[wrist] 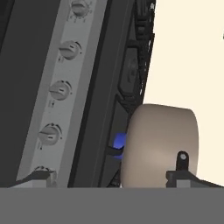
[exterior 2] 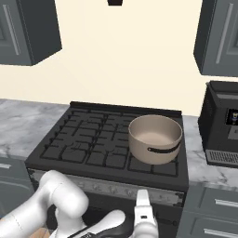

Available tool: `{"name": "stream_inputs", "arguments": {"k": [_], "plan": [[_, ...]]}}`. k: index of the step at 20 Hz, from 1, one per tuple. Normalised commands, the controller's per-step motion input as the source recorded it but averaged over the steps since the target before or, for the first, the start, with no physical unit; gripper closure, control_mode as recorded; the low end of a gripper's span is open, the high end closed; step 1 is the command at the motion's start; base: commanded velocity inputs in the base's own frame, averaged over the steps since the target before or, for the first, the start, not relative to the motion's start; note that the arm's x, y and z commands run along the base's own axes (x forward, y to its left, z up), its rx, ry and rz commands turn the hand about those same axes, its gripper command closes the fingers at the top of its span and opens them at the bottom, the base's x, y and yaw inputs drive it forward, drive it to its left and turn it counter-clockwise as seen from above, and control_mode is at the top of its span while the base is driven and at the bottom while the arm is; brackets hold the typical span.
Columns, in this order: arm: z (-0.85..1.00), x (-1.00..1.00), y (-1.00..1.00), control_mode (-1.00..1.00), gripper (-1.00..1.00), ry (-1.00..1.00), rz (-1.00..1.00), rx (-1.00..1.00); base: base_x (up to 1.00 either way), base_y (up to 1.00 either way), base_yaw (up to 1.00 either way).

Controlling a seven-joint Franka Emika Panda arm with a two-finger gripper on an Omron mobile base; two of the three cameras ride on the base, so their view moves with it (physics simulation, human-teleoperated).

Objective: Turn off the front right burner of the stove.

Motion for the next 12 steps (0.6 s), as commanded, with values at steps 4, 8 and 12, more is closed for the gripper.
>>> {"name": "stream_inputs", "arguments": {"k": [4,8,12], "plan": [[-0.08,0.20,-0.24,-1.00,-1.00,-0.04,0.06,0.00,0.00,0.00,0.00],[-0.16,0.28,-0.24,-1.00,-1.00,0.00,0.05,0.00,0.00,0.00,0.00],[-0.37,0.22,-0.13,-1.00,-1.00,0.00,0.05,0.00,0.00,0.00,0.00]]}}
